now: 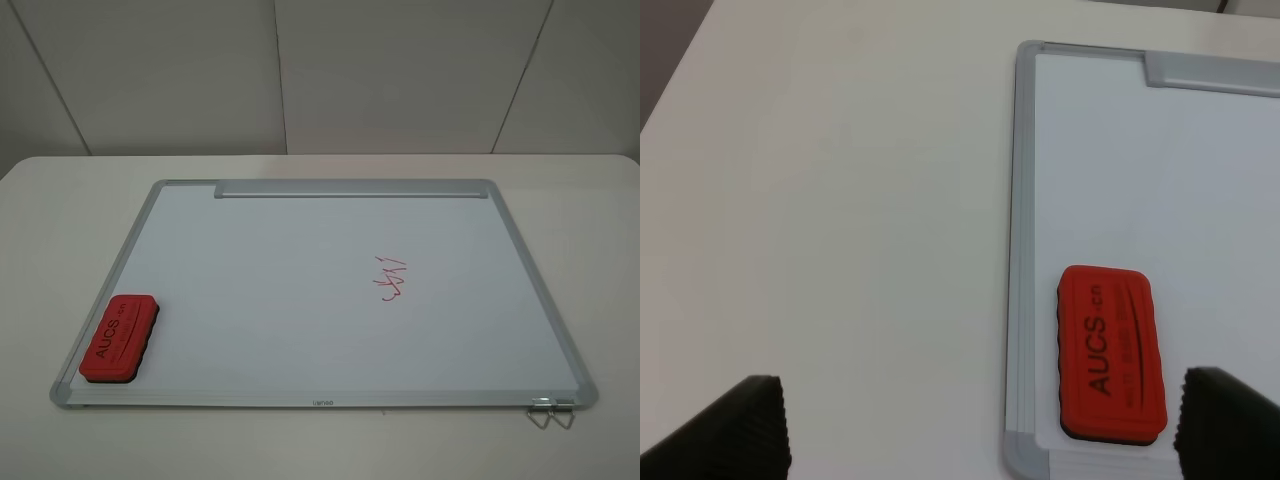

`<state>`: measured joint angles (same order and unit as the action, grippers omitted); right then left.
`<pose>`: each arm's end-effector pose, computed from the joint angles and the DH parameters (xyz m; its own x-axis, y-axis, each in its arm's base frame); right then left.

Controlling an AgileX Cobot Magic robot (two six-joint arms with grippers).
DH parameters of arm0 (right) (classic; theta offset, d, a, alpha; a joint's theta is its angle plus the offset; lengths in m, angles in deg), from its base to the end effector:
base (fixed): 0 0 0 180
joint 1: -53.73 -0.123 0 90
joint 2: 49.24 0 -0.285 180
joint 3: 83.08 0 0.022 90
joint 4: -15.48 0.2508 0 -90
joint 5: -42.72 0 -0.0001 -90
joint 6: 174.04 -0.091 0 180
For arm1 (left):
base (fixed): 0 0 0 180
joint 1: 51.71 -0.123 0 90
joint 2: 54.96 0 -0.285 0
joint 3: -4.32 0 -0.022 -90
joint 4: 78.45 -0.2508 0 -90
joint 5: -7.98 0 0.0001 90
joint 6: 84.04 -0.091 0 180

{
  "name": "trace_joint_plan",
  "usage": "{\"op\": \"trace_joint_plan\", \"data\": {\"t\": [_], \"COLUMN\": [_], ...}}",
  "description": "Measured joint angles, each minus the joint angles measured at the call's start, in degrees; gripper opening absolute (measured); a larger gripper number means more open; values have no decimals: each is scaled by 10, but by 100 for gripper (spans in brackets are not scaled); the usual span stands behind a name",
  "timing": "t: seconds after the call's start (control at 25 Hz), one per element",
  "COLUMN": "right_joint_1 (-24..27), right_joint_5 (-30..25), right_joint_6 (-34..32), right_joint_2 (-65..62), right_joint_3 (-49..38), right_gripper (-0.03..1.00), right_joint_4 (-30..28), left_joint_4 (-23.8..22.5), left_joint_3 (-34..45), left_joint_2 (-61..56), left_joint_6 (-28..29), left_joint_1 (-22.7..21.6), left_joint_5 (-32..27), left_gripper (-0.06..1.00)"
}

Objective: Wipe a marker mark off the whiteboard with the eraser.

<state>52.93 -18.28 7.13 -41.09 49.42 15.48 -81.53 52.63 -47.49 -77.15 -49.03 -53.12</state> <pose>-0.0062 -0.0001 0.2822 -0.4481 -0.0267 -0.8936 -0.0231 0.9996 -0.0182 -0.0063 0.0046 0.2781 -0.4495 -0.0731 -0.8903 -0.0377 0.9973 -0.0628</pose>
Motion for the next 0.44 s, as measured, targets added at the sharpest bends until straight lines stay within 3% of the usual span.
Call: {"op": "trace_joint_plan", "data": {"t": [0.44], "right_joint_1": [0], "right_joint_5": [0], "right_joint_6": [0], "right_joint_2": [0], "right_joint_3": [0], "right_gripper": [83], "right_joint_4": [0], "left_joint_4": [0], "left_joint_3": [0], "left_joint_2": [0], "left_joint_6": [0], "left_joint_1": [0], "left_joint_5": [0], "left_gripper": [77]}}
